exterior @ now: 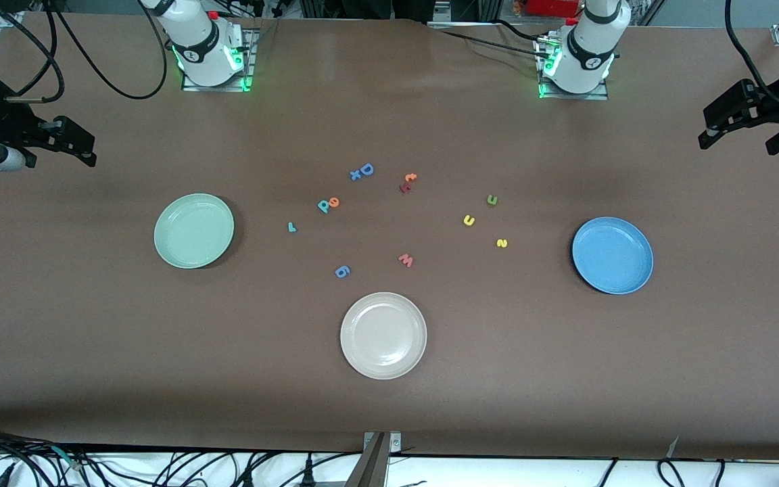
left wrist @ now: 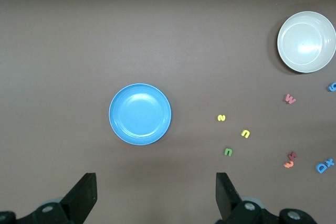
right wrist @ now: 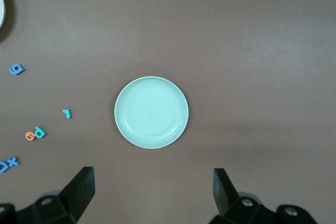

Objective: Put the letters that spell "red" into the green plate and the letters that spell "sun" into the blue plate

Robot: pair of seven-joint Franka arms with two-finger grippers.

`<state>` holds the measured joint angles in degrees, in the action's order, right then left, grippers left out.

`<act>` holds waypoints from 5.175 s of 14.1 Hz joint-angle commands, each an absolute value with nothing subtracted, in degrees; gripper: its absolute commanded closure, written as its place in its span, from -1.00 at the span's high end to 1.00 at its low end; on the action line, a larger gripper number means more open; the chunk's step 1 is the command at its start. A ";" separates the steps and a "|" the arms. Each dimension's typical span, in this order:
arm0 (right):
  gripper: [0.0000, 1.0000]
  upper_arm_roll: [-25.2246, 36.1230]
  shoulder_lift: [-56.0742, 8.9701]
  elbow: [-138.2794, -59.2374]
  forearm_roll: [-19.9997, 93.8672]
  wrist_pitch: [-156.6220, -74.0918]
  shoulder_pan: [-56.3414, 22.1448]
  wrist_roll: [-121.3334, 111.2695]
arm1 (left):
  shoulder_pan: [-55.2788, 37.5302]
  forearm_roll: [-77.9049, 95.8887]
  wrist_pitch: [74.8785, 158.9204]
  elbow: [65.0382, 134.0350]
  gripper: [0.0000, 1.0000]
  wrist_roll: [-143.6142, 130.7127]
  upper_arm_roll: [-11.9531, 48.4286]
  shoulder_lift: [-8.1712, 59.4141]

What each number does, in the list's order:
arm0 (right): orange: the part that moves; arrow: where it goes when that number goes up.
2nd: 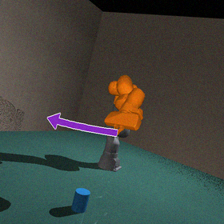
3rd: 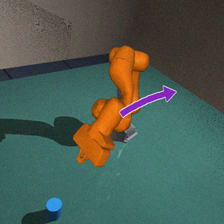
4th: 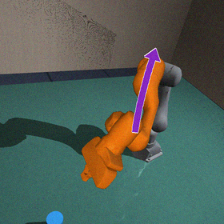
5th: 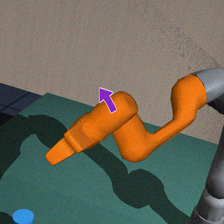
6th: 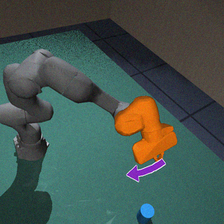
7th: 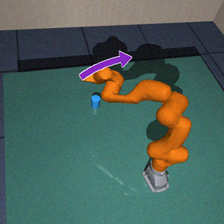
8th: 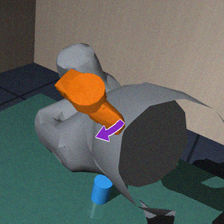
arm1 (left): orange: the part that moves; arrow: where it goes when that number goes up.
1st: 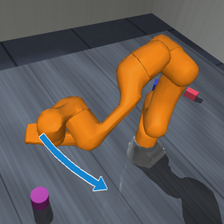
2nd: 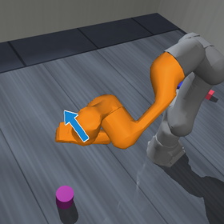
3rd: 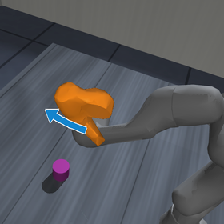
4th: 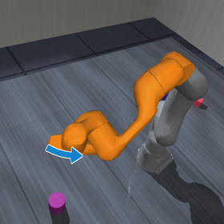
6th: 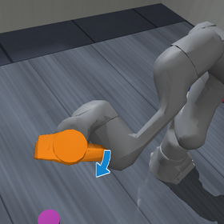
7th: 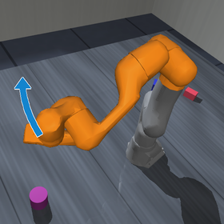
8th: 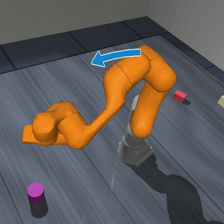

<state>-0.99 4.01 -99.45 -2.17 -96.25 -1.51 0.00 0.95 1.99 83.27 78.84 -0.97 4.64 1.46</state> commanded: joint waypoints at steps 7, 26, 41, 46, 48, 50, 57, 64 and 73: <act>1.00 -1.23 3.78 -98.70 -1.85 -95.71 -1.23 -0.26 | 0.88 0.35 83.23 77.34 1.00 -1.41 4.83 2.20; 1.00 -1.23 3.78 -98.70 -1.93 -95.71 -1.23 0.17 | 0.79 0.44 83.23 77.34 1.00 -1.58 4.92 2.11; 1.00 -1.76 -0.97 -98.43 -1.41 -94.57 -6.15 0.43 | -0.09 3.77 82.53 78.40 1.00 -1.85 6.68 2.28; 0.99 -1.76 -3.77 -102.72 -1.41 -100.87 -13.26 11.58 | 0.00 3.61 82.53 78.57 1.00 -1.58 6.77 2.55; 0.98 -1.84 -4.04 -109.65 -1.23 -109.99 -15.73 15.71 | 0.00 2.73 82.88 78.13 1.00 -1.50 6.77 2.64; 0.98 -2.28 -5.44 -116.42 -1.14 -120.71 -17.40 18.18 | 0.09 2.90 83.06 78.92 1.00 -0.62 6.42 4.38; 0.74 -6.23 -19.75 -119.27 -1.14 -134.63 -19.07 18.98 | -6.76 2.02 87.00 84.36 1.00 -5.16 6.33 1.15; 0.53 -8.44 -27.24 -119.01 -1.32 -141.23 -19.60 18.90 | -8.61 2.90 100.27 101.67 1.00 -12.38 9.22 -2.29; 0.23 -8.26 -30.93 -118.83 -1.41 -147.99 -20.30 18.90 | -8.61 7.73 118.19 120.04 1.00 -14.06 10.63 2.09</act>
<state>-8.26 -29.41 -119.70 -1.92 -145.63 -19.86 18.31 -8.50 5.78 113.13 116.22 -13.61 10.68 0.41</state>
